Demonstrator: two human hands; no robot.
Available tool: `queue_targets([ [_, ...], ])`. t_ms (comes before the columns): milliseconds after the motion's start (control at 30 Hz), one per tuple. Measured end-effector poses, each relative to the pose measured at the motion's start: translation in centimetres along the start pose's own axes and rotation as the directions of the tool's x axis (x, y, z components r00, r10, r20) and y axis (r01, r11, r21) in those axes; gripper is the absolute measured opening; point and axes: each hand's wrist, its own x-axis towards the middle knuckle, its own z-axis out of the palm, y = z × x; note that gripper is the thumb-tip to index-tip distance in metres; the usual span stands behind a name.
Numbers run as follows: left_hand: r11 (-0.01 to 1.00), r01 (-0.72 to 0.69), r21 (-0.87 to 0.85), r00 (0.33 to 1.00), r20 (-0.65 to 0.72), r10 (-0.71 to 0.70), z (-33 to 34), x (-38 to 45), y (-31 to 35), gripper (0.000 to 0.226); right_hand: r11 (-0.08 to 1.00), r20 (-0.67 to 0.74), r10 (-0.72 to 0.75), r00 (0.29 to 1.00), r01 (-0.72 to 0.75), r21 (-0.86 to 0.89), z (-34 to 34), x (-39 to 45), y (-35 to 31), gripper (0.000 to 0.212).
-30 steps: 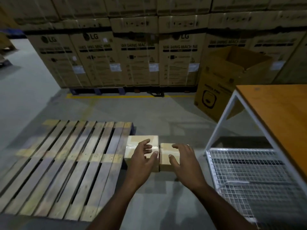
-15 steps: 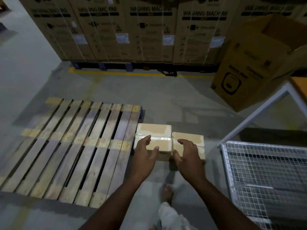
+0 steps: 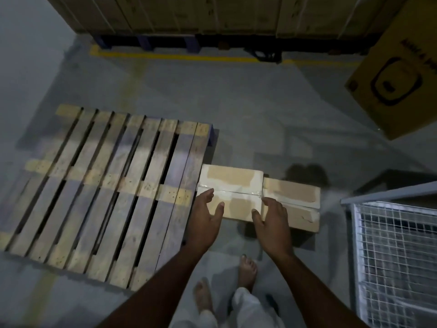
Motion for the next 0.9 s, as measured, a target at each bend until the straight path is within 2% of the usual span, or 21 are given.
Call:
queue_targets([
  [200,0.99,0.092,0.105,0.994,0.052,-0.097,3.9,6.7,-5.4,0.047,0.996,0.021,0.084,0.996,-0.084,-0.012,4.7,6.3,4.0,0.04],
  [433,0.956,0.182,0.231,0.971,0.11,-0.212,8.1,14.8,-12.7,0.064,0.978,0.077,0.205,0.976,-0.202,-0.044,12.1,12.2,10.3,0.045],
  [600,0.915,0.376,0.144,0.926,-0.013,-0.378,10.2,19.2,-19.6,0.08,0.928,0.105,0.372,0.922,-0.369,-0.051,16.9,15.5,15.5,0.06],
  [667,0.863,0.503,0.036,0.864,0.009,-0.504,10.4,19.9,-21.3,0.074,0.9,0.148,0.433,0.889,-0.434,-0.023,18.5,16.4,16.8,0.065],
  [733,0.8,0.6,-0.015,0.797,0.095,-0.596,10.4,20.5,-22.2,0.058,0.863,0.2,0.489,0.849,-0.504,0.03,19.7,17.0,17.6,0.074],
  [800,0.791,0.612,-0.003,0.783,0.141,-0.606,10.1,20.8,-22.7,0.051,0.831,0.207,0.526,0.825,-0.55,0.083,20.4,17.3,17.8,0.083],
  [900,0.82,0.572,-0.019,0.812,0.155,-0.562,9.1,21.1,-21.4,0.053,0.831,0.16,0.529,0.834,-0.547,0.106,19.9,17.1,16.7,0.082],
])
